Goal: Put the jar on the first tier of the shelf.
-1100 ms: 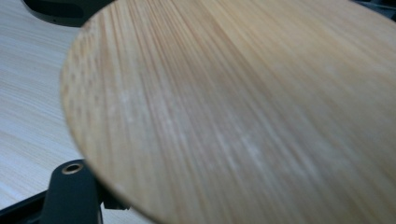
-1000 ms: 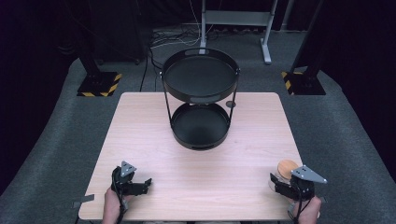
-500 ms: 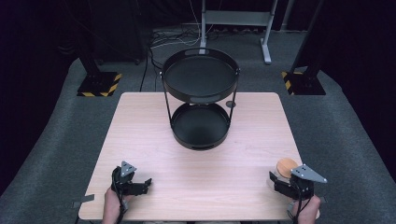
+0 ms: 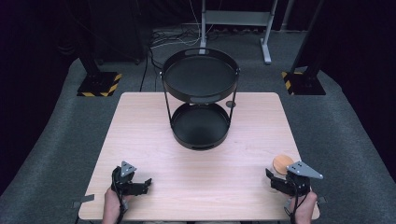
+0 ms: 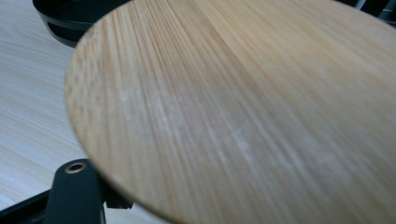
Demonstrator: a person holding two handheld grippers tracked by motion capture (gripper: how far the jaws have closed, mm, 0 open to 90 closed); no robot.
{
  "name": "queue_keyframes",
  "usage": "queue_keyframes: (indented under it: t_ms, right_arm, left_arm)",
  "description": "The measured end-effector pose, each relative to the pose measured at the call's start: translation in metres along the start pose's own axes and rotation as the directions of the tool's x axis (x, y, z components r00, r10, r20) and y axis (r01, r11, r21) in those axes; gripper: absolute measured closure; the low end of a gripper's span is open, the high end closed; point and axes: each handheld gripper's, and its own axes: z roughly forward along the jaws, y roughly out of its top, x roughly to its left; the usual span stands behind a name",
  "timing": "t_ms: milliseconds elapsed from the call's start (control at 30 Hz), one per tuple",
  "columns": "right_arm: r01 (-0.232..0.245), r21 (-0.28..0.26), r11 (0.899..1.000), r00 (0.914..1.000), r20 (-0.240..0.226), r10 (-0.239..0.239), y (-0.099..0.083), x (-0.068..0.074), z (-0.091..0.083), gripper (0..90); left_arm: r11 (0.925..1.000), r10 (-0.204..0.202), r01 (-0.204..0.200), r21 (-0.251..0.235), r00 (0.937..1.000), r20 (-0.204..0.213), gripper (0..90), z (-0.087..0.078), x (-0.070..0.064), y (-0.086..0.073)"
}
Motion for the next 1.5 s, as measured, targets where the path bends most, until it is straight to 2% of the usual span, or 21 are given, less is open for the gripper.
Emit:
queue_keyframes:
  t_ms: [1500]
  right_arm:
    - [0.059, -0.014, 0.998, 0.9970, -0.049, -0.060, 0.034, 0.016, 0.025, 25.8]
  left_arm:
    - [1.0000, 0.003, -0.003, 0.003, 1.0000, 0.000, 3.2, 0.000, 0.000, 0.000]
